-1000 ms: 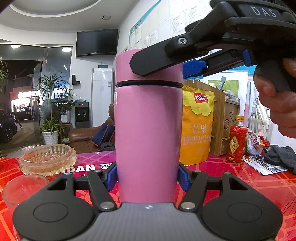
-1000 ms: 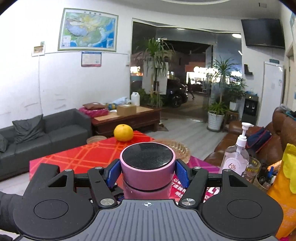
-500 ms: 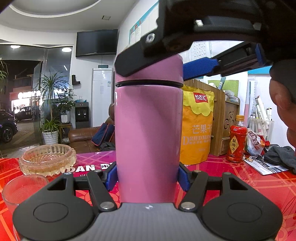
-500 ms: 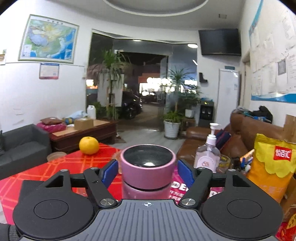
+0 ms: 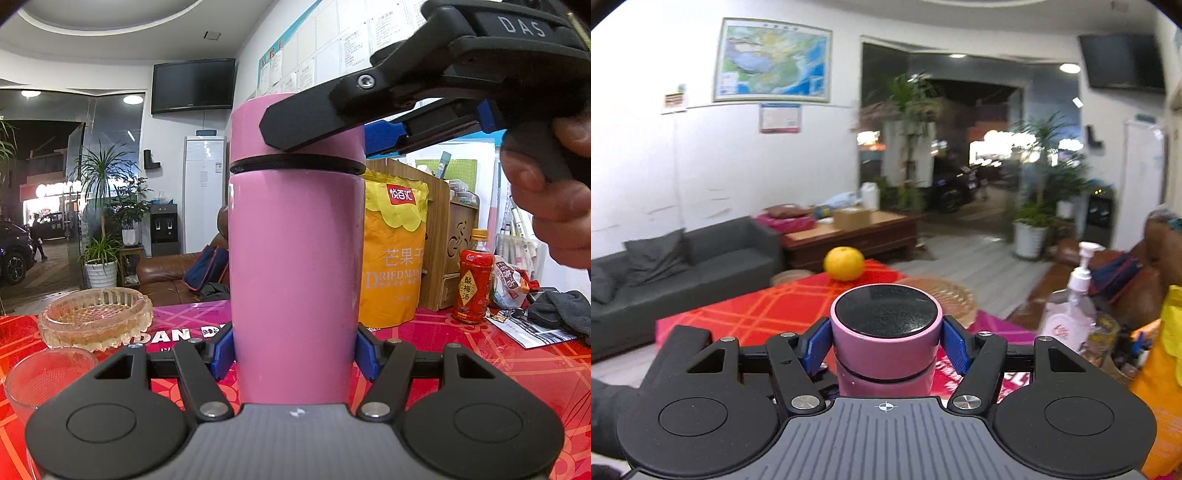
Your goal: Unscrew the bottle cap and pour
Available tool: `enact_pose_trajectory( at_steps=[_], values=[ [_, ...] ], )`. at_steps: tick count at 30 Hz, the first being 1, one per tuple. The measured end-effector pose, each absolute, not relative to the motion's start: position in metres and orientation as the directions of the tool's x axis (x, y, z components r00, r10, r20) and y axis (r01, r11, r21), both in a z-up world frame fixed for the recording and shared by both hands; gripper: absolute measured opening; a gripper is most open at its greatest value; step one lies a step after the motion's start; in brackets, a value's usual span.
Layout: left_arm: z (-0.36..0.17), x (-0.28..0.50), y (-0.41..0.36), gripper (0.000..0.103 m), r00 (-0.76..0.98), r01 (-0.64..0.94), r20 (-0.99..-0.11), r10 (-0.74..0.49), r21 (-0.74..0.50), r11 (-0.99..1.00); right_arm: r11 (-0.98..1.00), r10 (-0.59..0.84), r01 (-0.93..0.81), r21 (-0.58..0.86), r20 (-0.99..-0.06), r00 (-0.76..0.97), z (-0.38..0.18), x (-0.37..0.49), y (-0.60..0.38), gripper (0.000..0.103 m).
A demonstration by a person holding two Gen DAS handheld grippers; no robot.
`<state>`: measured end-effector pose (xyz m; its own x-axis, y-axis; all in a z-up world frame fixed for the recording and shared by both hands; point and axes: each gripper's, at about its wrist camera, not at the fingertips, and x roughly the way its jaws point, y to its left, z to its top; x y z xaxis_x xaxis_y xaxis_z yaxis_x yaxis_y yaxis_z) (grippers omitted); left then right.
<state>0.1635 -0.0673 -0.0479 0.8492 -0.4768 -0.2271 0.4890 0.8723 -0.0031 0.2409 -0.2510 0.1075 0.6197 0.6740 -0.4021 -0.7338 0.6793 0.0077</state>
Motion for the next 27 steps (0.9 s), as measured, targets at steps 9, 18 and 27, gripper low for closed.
enact_pose_trajectory(
  at_steps=[9,18,27],
  values=[
    [-0.048,0.160,-0.067,0.066,0.849,0.490,-0.227,-0.478,-0.004,0.872,0.823,0.525,-0.566,-0.047,-0.315,0.791,0.098,0.213,-0.218,0.071],
    [-0.047,0.159,-0.064,0.066,0.849,0.489,-0.227,-0.478,-0.005,0.872,0.915,0.362,-0.396,-0.079,-0.271,0.892,0.087,0.208,-0.168,0.064],
    [-0.048,0.155,-0.066,0.066,0.849,0.489,-0.226,-0.477,-0.005,0.872,0.798,0.562,-0.603,-0.028,-0.329,0.759,0.091,0.255,-0.140,0.063]
  ],
)
